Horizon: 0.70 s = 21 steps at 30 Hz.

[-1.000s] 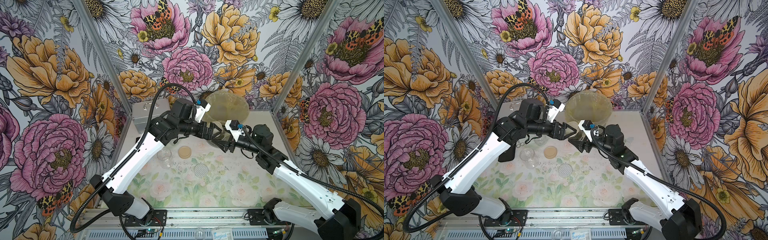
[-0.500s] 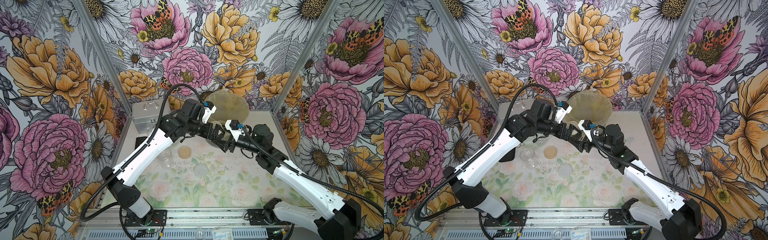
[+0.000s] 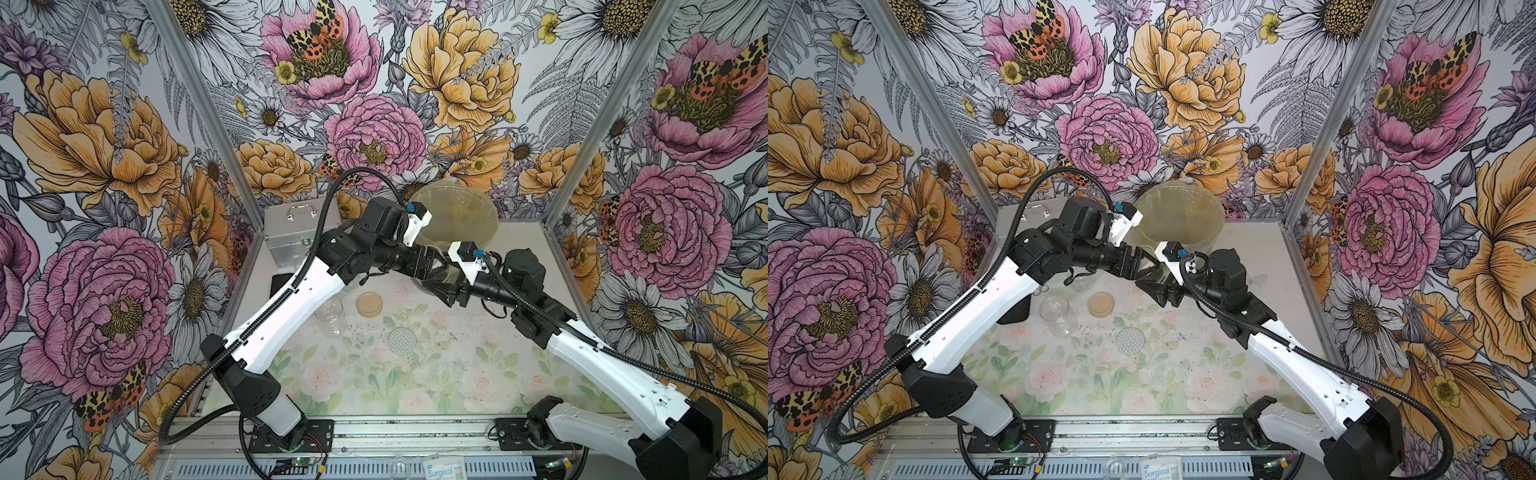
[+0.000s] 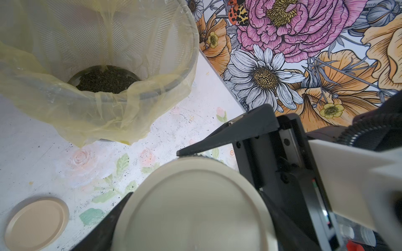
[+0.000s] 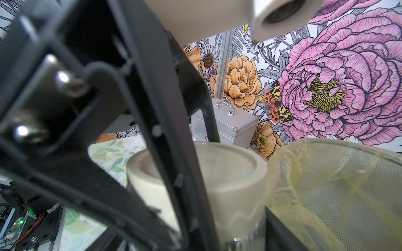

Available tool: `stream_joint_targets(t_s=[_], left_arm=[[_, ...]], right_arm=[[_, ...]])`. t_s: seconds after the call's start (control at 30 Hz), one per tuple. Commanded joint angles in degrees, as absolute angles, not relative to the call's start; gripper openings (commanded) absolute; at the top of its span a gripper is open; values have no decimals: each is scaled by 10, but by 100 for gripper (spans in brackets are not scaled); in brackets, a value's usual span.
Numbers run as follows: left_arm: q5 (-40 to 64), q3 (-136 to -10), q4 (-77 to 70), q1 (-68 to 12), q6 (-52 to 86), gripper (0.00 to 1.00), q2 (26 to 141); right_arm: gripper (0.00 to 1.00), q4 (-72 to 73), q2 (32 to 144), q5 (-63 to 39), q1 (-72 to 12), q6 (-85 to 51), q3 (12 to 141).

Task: Empty moldy tea leaves from jars
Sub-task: Adjust the jar.

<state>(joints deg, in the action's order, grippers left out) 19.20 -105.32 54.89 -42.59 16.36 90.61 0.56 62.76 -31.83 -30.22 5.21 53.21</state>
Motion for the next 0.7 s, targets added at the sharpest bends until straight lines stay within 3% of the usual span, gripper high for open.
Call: stream_joint_targets(t_s=[0.0, 0.3, 0.67], left_arm=[[218, -1064, 554, -427, 192, 49, 884], [233, -1067, 541, -381, 232, 41, 859], [308, -1041, 467, -363, 292, 39, 835]], right_arm=[[69, 38, 628, -310, -307, 46, 554], [99, 75, 603, -268, -306, 38, 525], [100, 170, 613, -295, -306, 34, 496]])
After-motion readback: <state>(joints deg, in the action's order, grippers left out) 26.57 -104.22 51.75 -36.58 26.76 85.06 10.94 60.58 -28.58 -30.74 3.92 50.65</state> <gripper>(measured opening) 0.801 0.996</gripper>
